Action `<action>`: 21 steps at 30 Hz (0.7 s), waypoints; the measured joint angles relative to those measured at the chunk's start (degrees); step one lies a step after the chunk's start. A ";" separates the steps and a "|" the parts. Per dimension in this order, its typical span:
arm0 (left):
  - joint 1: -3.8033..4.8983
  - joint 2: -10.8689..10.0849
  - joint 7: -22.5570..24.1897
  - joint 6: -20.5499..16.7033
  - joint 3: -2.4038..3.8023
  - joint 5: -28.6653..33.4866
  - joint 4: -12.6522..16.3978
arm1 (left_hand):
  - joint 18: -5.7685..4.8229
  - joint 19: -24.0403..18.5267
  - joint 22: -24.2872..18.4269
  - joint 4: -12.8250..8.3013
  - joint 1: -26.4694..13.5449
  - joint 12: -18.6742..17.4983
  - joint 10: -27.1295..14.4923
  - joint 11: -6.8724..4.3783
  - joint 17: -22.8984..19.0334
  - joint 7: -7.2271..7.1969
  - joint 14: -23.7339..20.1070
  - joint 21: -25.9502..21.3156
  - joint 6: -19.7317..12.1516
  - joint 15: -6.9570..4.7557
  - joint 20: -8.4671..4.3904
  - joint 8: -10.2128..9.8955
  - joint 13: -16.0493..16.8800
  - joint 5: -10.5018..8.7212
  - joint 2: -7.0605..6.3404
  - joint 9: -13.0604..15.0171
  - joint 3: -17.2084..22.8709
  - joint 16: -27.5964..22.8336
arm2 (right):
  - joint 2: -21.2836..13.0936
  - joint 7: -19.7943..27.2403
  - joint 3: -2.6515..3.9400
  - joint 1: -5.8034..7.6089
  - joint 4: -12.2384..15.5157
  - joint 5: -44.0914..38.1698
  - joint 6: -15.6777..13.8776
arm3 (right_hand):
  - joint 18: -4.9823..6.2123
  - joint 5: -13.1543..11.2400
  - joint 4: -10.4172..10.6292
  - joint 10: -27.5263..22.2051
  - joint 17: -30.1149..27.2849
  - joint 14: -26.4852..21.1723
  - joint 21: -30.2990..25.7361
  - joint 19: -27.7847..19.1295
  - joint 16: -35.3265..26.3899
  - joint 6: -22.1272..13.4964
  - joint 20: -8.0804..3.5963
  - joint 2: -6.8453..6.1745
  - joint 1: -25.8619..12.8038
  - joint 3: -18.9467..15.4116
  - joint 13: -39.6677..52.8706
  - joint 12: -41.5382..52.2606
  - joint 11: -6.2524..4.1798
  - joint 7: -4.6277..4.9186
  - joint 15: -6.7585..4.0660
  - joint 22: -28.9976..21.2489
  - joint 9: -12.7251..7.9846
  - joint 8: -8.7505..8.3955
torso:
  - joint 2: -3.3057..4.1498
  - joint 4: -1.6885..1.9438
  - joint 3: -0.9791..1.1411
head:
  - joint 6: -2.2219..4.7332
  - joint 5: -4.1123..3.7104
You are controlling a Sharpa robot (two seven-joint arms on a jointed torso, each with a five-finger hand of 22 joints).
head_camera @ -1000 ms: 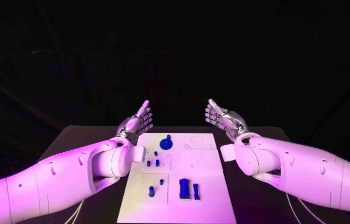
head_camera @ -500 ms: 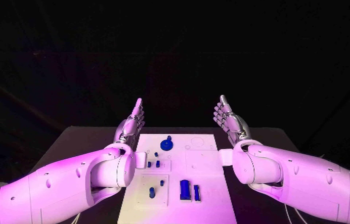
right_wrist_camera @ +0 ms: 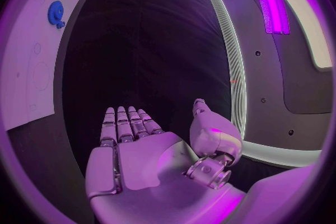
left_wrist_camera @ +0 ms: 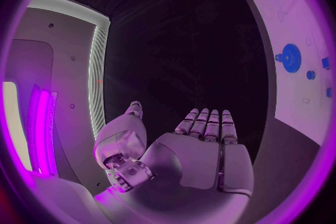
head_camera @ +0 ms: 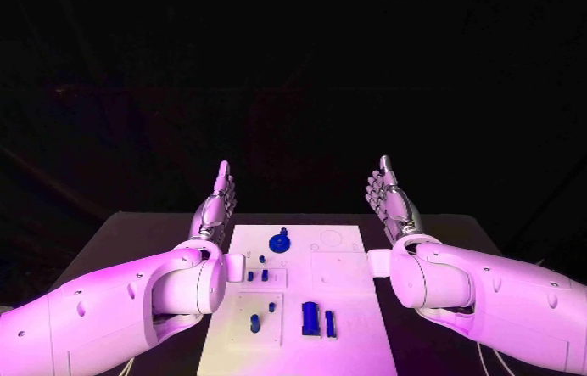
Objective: Assemble the parts on the task board
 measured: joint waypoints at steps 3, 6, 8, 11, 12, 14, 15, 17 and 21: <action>0.00 0.00 0.05 -0.08 0.00 -0.05 0.00 | 0.00 -1.77 -0.10 0.00 -1.44 0.00 -0.79 0.01 0.00 0.03 -0.83 0.00 -0.89 -0.06 0.04 0.00 0.00 0.00 0.05 0.01 0.00 0.00 | 0.00 0.06 0.00 0.00 0.00 0.05 -0.09 | -0.07 0.00 -0.16 -1.01 0.01 -1.07 0.00 -0.74 0.00 -0.90 -0.14 -0.01 -1.51 0.15 0.00 0.00 0.01 0.06 0.10 -0.43 0.00 0.00 | 0.01 0.00 0.00 | 0.00 0.00; 0.00 0.00 0.09 -0.14 0.00 -0.08 0.00 | 0.01 -3.34 -0.19 0.00 -2.52 0.00 -1.41 0.02 0.00 0.11 -2.75 0.00 -1.53 -0.12 -0.06 0.00 0.01 0.00 0.15 0.01 0.00 0.00 | 0.00 0.10 0.00 0.00 0.00 0.09 -0.15 | -0.88 0.00 -0.16 -1.85 0.01 -1.81 0.00 -1.74 0.00 -1.63 -0.09 -0.04 -2.72 0.16 -0.01 0.00 -0.01 0.03 0.01 -0.63 0.00 0.00 | 0.00 0.00 0.00 | 0.00 0.00; 0.00 0.00 0.11 -0.16 0.00 -0.09 0.01 | 0.01 -3.96 -0.23 0.00 -3.14 0.00 -2.22 -0.01 0.01 0.06 -3.75 0.00 -2.69 -0.14 -0.11 0.00 0.01 0.00 -0.16 0.02 0.00 0.00 | 0.00 0.12 0.00 0.00 0.00 0.10 -0.17 | -0.88 0.00 -0.16 -2.36 0.02 -2.35 0.00 -3.01 0.00 -2.01 -0.11 0.10 -3.30 0.16 -0.02 0.00 0.13 -0.16 0.11 -0.70 0.01 0.00 | 0.01 0.00 -0.01 | 0.00 0.00; 0.00 0.00 0.14 -0.20 0.00 -0.11 0.01 | 0.01 -4.57 -0.24 0.00 -4.03 0.00 -4.05 -0.02 0.01 0.04 -4.56 0.00 -4.31 -0.13 -0.11 0.00 0.01 0.00 -0.04 0.02 0.00 0.00 | 0.00 0.15 0.00 0.00 0.01 0.13 -0.21 | -0.88 0.00 -0.16 -3.05 0.02 -2.97 0.00 -4.49 0.00 -3.32 -0.19 0.01 -4.18 0.16 -0.04 0.00 0.05 -0.02 0.25 -0.80 0.01 0.00 | 0.00 0.00 -0.01 | 0.00 0.00; 0.00 0.00 0.14 -0.22 0.00 -0.12 0.02 | 0.02 -4.91 -0.25 0.00 -4.69 0.00 -5.19 -0.04 0.01 0.05 -5.07 0.00 -5.36 -0.16 -0.09 0.00 0.01 0.00 -0.08 0.01 0.00 0.00 | 0.00 0.15 0.00 0.00 0.02 0.13 -0.22 | -0.88 0.00 -0.16 -4.54 0.02 -4.45 0.00 -5.24 0.00 -4.74 -0.14 0.17 -4.82 0.16 -0.04 0.00 0.19 -0.03 0.11 -0.84 0.01 0.00 | 0.01 0.00 -0.01 | 0.00 0.00; -0.01 0.00 0.16 -0.24 0.00 -0.13 0.02 | 0.00 -5.58 -0.28 0.00 -8.18 0.00 -6.81 -0.07 0.01 0.03 -6.02 0.00 -6.71 -0.14 -0.11 0.00 0.01 0.00 0.00 0.00 0.00 0.00 | 0.00 0.16 0.01 0.00 0.02 0.15 -0.26 | -0.88 0.00 -0.16 -7.95 0.03 -7.86 0.00 -6.53 0.00 -7.33 -0.20 0.05 -8.45 0.16 -0.04 0.00 0.05 -0.05 0.10 -0.90 0.02 0.00 | 0.00 0.00 -0.01 | 0.00 0.00; -0.01 0.00 0.16 -0.25 0.00 -0.13 0.02 | 0.01 -5.58 -0.29 0.00 -10.51 0.00 -6.90 -0.02 0.01 0.03 -6.02 0.00 -6.73 -0.14 -0.11 0.00 0.02 0.00 -0.03 0.00 0.00 0.00 | 0.00 0.17 0.01 0.00 0.02 0.16 -0.27 | -0.88 0.00 -0.16 -8.33 0.03 -8.18 0.00 -6.52 0.00 -7.61 -0.20 -0.04 -10.81 0.16 -0.04 0.00 0.03 -0.06 0.08 -0.91 0.02 0.00 | 0.00 0.00 -0.01 | 0.00 0.00; -0.01 0.00 0.17 -0.26 0.00 -0.13 0.02 | 0.01 -5.58 -0.30 0.00 -11.23 0.00 -6.90 -0.01 0.01 0.03 -6.02 0.00 -6.73 -0.14 -0.11 0.00 0.02 0.00 -0.01 -0.01 0.00 0.00 | -0.01 0.17 0.01 0.00 0.02 0.17 -0.28 | -0.88 0.00 -0.16 -8.37 0.02 -8.23 0.00 -6.52 0.00 -7.64 -0.20 0.06 -11.64 0.16 -0.04 0.00 0.01 -0.08 0.10 -0.93 0.02 0.00 | 0.01 0.00 -0.01 | 0.00 0.00; -0.01 0.00 0.18 -0.27 0.00 -0.14 0.02 | 0.01 -5.58 -0.30 0.00 -11.23 0.00 -6.90 -0.01 0.02 0.02 -6.02 0.00 -6.73 -0.14 -0.11 0.00 0.02 0.00 -0.01 -0.03 0.00 0.00 | -0.01 0.18 0.01 0.00 0.02 0.19 -0.29 | -0.88 0.01 -0.15 -8.37 0.00 -8.23 0.00 -6.52 0.00 -7.64 -0.20 -0.01 -11.70 0.15 -0.04 0.00 0.01 -0.08 0.10 -0.96 0.03 0.00 | 0.00 0.00 -0.01 | 0.00 0.00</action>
